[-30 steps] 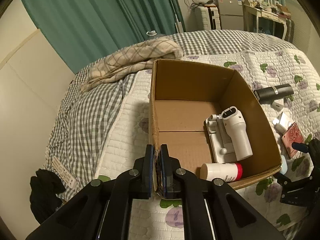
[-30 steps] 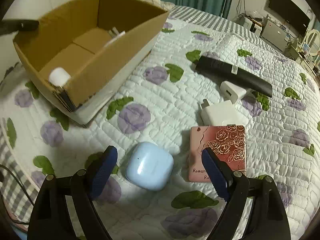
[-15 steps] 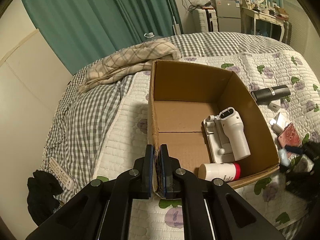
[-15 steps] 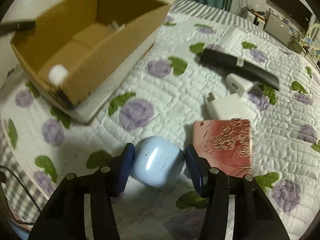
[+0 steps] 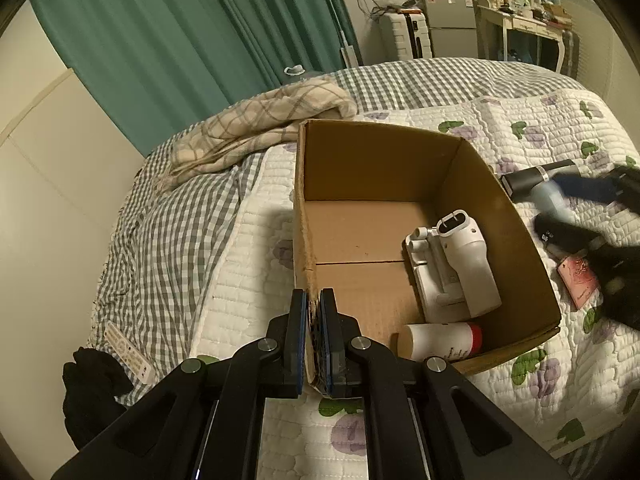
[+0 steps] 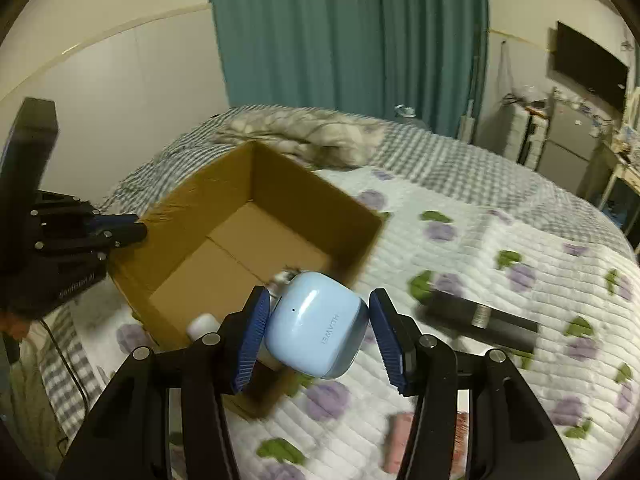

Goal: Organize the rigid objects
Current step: 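Drop the light-blue earbud case into the box beside the pill bottle, then grasp the pink rose-printed compact with the right gripper and lift it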

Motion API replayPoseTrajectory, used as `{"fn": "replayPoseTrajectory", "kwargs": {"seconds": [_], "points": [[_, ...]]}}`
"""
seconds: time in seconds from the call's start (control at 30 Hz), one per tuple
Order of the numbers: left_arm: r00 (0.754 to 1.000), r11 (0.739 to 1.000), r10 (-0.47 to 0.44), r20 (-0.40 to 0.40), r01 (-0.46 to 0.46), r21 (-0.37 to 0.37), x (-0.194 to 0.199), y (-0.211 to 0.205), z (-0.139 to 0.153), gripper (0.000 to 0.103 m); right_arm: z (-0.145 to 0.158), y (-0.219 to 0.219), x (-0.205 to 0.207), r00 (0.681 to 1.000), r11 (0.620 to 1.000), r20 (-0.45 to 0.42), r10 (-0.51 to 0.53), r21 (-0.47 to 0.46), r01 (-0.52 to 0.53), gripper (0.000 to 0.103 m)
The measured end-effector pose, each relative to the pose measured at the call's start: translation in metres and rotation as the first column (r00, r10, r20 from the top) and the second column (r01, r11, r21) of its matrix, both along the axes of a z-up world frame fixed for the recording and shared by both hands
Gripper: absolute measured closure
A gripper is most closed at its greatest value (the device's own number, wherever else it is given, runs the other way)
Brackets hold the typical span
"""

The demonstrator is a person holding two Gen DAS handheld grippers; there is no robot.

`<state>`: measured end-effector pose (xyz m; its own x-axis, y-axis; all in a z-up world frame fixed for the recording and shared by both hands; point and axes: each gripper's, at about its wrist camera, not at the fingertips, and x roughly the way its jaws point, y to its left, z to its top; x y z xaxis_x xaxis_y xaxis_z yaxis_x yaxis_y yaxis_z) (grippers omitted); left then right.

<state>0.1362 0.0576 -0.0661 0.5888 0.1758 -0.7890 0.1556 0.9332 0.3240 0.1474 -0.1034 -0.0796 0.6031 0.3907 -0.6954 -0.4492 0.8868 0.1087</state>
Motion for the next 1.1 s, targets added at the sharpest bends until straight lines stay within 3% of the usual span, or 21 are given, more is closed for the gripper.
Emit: {"fn": "replayPoseTrajectory", "kwargs": {"seconds": [0.27,0.3,0.33,0.37,0.4,0.63,0.77,0.9,1.1], "points": [[1.0,1.0,0.002,0.0,-0.002,0.01,-0.001,-0.001,-0.001,0.097,-0.028,0.027,0.001,0.999,0.997,-0.017,0.05,-0.05,-0.051,0.051],[1.0,1.0,0.003,0.0,-0.003,0.008,-0.001,-0.001,-0.001,0.097,-0.026,0.027,-0.001,0.999,0.997,-0.012,0.048,-0.06,-0.048,0.047],[1.0,1.0,0.0,-0.001,0.0,0.005,-0.001,-0.002,-0.001,0.097,-0.022,0.023,-0.004,0.999,0.998,0.008,0.038,-0.059,-0.037,0.04],[1.0,1.0,0.0,-0.005,0.0,0.001,-0.001,-0.002,-0.001,0.097,-0.018,0.019,-0.005,0.999,0.998,0.032,0.026,-0.05,-0.024,0.023],[1.0,1.0,0.0,-0.004,0.0,0.005,-0.001,-0.002,-0.001,0.097,-0.011,0.013,-0.007,0.998,0.999,0.054,0.014,-0.036,-0.012,0.017],[1.0,1.0,0.0,-0.007,0.0,0.003,-0.001,-0.001,0.0,0.097,0.047,-0.052,-0.019,0.977,0.99,0.168,-0.134,-0.028,0.141,0.013],[1.0,1.0,0.0,-0.008,0.0,0.003,-0.001,-0.001,0.0,0.097,0.06,-0.091,-0.025,0.947,0.963,0.21,-0.244,-0.065,0.263,0.01],[1.0,1.0,0.002,-0.008,-0.002,0.002,-0.001,0.0,0.0,0.097,0.048,-0.116,-0.029,0.93,0.937,0.195,-0.312,-0.098,0.335,0.009],[1.0,1.0,0.0,-0.008,0.0,0.007,-0.001,0.0,0.0,0.097,-0.017,-0.13,-0.028,0.936,0.918,0.052,-0.349,-0.179,0.353,0.009]]}}
